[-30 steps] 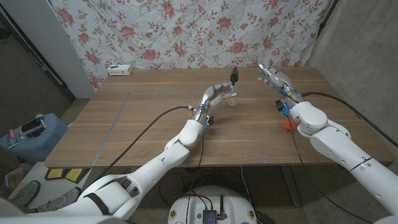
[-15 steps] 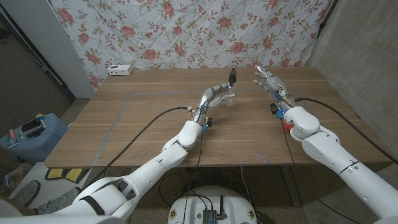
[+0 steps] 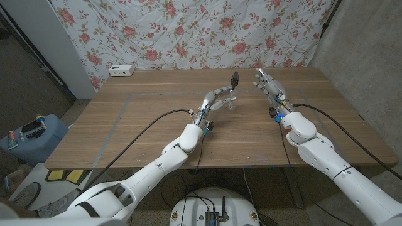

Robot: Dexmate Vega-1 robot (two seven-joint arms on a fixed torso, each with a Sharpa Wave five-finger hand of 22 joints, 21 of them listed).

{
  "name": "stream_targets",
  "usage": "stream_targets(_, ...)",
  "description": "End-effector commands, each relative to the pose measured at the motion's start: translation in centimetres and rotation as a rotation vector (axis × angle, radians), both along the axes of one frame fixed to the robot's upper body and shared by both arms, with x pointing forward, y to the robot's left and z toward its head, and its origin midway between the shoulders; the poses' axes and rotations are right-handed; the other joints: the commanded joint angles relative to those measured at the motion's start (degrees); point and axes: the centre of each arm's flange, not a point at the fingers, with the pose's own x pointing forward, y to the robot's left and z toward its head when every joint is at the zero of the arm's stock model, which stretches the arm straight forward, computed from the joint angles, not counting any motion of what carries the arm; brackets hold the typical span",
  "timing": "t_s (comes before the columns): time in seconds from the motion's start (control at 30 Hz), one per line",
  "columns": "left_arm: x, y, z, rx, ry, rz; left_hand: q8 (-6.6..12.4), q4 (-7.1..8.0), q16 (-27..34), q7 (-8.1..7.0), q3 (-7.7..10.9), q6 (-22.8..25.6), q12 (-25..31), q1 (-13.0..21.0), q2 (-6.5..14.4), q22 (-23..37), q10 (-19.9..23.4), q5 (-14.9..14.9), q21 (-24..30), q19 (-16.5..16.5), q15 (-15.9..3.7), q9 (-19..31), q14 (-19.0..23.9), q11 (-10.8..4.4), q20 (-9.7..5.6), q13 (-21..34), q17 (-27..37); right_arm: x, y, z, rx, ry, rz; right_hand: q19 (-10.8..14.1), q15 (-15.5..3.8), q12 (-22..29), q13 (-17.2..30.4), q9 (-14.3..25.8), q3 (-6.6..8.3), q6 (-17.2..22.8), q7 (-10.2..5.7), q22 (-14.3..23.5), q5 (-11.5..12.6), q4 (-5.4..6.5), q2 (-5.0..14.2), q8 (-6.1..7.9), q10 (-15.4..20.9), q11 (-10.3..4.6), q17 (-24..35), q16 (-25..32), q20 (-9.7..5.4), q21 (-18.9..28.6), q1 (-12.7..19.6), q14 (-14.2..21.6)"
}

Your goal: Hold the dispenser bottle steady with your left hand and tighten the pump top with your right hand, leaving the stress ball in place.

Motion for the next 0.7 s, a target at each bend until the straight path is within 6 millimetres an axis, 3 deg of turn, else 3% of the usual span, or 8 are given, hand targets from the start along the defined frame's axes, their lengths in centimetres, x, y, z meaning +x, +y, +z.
stream_targets(0.03, -0.03, 0.52, -0.92, 0.029, 0.018, 0.027, -0.11, 0.81, 0.1, -0.24, -0.4, -2.8, -0.4, -1.4, 0.7, 0.2, -2.8, 0.6, 0.1, -0.9, -5.41, 0.1, -2.3, -0.14, -1.21, -0.2, 0.2, 0.71, 0.85, -0.93, 0.046, 0.001, 0.046, -1.0, -0.42, -0.3, 0.0, -0.1, -0.24, -2.1, 0.37, -0.1, 0.2, 0.89, 0.26, -0.16, -1.0, -0.48, 0.1, -0.2, -1.94, -0.3, -1.1, -0.5)
stream_targets(0.33, 0.12, 0.77, -1.47, 0.043, 0.027, 0.041, -0.02, 0.85, 0.2, -0.61, -1.35, -6.3, -0.4, -2.3, 0.9, 0.3, -6.0, 0.6, 0.1, -2.0, -5.52, 0.0, -4.4, 0.01, -1.18, -0.5, 0.1, 1.05, 1.12, -1.35, 0.066, 0.006, 0.056, -2.4, -0.67, -0.6, -0.2, -0.1, -0.55, -4.9, 2.58, -0.1, 0.4, 1.17, 0.6, -0.17, -2.4, -0.69, -0.1, -0.5, -2.42, -0.5, -2.2, -1.8)
stream_targets(0.7, 0.54, 0.79, -1.91, 0.085, 0.027, 0.058, -0.02, 0.88, 0.3, -1.25, -2.14, -9.3, -0.3, -3.1, 1.3, 0.2, -8.7, 0.7, -0.1, -3.8, -5.68, -0.1, -6.9, -0.75, -1.77, -0.6, 0.2, 1.42, 1.33, -1.74, 0.077, 0.019, 0.06, -4.1, 0.11, -0.9, -0.3, -0.2, -0.89, -7.8, 2.8, -0.1, 0.5, 1.24, 0.63, -0.24, -4.4, -0.94, -0.4, -0.4, -2.15, -0.6, -3.0, -1.9)
